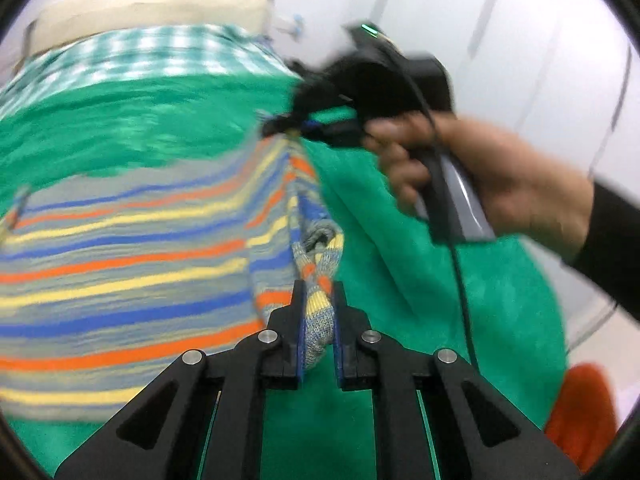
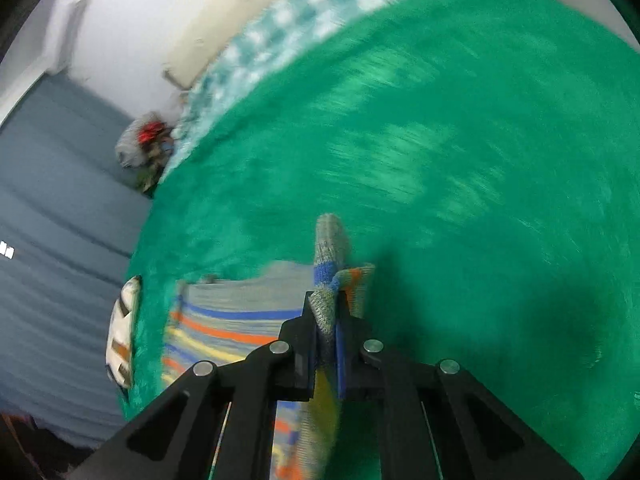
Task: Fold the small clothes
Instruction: 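Grasp one end of the folded sweater with the left gripper, then fold the held end over the other half with the left gripper and release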
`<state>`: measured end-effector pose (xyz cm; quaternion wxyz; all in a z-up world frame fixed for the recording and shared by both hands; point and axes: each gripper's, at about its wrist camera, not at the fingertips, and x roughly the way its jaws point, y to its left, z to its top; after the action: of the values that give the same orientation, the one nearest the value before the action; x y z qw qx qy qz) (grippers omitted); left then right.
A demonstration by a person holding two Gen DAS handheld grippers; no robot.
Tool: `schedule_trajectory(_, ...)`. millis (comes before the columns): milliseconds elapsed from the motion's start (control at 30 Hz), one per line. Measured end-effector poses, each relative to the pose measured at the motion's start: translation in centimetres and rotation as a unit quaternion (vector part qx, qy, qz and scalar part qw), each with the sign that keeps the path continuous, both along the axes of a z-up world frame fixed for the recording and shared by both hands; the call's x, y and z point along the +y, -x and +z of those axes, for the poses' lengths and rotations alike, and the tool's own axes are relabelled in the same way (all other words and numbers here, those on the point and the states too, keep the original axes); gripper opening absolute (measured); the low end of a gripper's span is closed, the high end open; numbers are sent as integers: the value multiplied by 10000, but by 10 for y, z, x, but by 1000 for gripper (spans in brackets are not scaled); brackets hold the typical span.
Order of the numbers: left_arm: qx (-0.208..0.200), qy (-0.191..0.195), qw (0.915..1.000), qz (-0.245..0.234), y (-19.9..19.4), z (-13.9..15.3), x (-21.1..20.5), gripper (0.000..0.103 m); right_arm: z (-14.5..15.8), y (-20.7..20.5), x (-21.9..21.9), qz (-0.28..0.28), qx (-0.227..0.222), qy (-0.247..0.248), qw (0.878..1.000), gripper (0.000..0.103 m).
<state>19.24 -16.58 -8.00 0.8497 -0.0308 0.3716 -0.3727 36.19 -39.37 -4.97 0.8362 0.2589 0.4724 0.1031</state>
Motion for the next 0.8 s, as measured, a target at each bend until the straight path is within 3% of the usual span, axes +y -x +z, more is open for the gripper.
schedule_trajectory(133, 242, 481, 9955, 773, -3, 7, 84, 8, 30, -18, 66, 468, -273, -123, 9985, 7)
schedule_trajectory(233, 449, 551, 9888, 1310, -5, -6, 131, 8, 31, -36, 139, 874, -312, -151, 9956, 7)
schedule_trajectory(500, 990, 765, 9640, 2347, -14, -45, 208, 8, -18, -67, 280, 1424, 74, 24, 9898, 7)
schedule_trajectory(633, 1127, 763, 9536, 2686, -28, -62, 225, 8, -39, -77, 303, 1442, 183, 98, 9893, 7)
schedule_trajectory(667, 1183, 792, 9494, 2800, -29, -66, 229, 8, -46, -79, 308, 1485, 143, -117, 9887, 8)
schedule_trajectory(767, 1215, 737, 9477, 2857, -25, -70, 231, 10, -67, -80, 301, 1502, 165, -1216, 9810, 27)
schedule_trajectory(800, 1253, 675, 9483, 2835, -25, -71, 230, 16, -69, -79, 300, 1435, 183, -1331, 9805, 43)
